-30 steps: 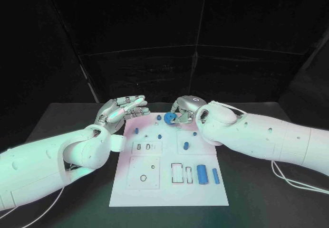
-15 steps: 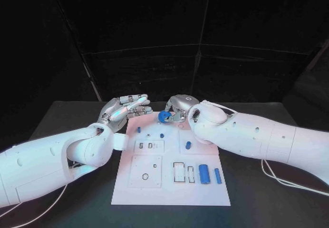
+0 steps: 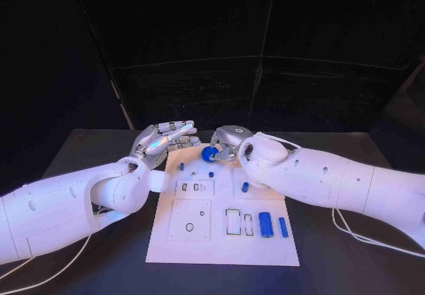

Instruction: Assemble the parts on the task board

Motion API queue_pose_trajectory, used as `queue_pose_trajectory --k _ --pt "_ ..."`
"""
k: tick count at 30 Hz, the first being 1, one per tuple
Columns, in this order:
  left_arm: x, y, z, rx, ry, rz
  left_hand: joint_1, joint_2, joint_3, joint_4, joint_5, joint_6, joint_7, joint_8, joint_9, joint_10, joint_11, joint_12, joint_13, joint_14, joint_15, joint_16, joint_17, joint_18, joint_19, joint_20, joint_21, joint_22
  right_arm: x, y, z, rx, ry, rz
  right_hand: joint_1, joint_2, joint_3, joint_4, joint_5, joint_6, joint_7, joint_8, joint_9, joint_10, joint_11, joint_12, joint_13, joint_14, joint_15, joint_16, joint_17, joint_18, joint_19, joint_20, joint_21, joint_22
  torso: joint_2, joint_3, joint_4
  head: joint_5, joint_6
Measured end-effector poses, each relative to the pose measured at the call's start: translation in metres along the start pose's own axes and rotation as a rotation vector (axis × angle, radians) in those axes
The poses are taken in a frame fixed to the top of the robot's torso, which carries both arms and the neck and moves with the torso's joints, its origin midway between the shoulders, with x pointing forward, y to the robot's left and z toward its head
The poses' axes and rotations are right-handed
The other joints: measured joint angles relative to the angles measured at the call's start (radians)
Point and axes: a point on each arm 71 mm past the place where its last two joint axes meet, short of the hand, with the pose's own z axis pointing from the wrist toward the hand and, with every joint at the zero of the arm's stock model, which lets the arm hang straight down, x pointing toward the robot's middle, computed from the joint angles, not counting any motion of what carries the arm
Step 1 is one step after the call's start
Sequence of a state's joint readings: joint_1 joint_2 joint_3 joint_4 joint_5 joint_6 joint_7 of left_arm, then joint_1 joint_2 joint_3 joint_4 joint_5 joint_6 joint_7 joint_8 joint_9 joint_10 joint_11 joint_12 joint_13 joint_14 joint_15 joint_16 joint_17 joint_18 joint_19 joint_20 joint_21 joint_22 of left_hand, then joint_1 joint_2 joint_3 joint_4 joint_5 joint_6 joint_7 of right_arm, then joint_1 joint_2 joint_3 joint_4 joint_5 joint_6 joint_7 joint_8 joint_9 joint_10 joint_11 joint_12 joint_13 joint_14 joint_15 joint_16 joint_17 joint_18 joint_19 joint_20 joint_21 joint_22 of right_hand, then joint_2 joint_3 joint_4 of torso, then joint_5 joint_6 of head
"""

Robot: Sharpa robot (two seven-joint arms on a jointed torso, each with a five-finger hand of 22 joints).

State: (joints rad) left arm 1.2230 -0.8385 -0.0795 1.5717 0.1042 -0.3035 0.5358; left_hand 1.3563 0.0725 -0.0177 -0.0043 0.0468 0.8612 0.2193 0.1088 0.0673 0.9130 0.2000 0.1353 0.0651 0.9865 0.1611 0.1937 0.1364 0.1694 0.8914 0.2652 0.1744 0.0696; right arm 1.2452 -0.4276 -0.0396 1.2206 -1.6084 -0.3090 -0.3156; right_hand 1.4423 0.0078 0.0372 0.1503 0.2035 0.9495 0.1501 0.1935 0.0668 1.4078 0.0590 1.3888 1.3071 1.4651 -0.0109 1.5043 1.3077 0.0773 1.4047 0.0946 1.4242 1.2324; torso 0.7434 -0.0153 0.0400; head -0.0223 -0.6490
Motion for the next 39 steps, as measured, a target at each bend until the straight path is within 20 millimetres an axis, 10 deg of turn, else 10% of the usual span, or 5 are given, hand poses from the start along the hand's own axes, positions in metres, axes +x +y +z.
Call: queue_pose_trajectory --k 39 --pt "0.0009 -0.0021 0.0035 0.005 0.001 0.003 0.0 0.0 0.001 -0.007 0.0 0.0 0.0 0.0 0.0 0.0 0.0 0.0 0.0 0.0 0.0 -0.004 0.0 0.0 0.0 0.0 0.0 -0.001 0.0096 0.0048 0.0063 0.006 0.024 -0.004 -0.033 -0.022 0.003 0.009 -0.041 -0.051 0.016 -0.044 -0.002 -0.01 0.017 -0.02 0.002 0.004 0.004 0.004 0.0 0.0 0.004 0.004 0.0 0.003 -0.001 0.0002 -0.0015 0.002 -0.015"
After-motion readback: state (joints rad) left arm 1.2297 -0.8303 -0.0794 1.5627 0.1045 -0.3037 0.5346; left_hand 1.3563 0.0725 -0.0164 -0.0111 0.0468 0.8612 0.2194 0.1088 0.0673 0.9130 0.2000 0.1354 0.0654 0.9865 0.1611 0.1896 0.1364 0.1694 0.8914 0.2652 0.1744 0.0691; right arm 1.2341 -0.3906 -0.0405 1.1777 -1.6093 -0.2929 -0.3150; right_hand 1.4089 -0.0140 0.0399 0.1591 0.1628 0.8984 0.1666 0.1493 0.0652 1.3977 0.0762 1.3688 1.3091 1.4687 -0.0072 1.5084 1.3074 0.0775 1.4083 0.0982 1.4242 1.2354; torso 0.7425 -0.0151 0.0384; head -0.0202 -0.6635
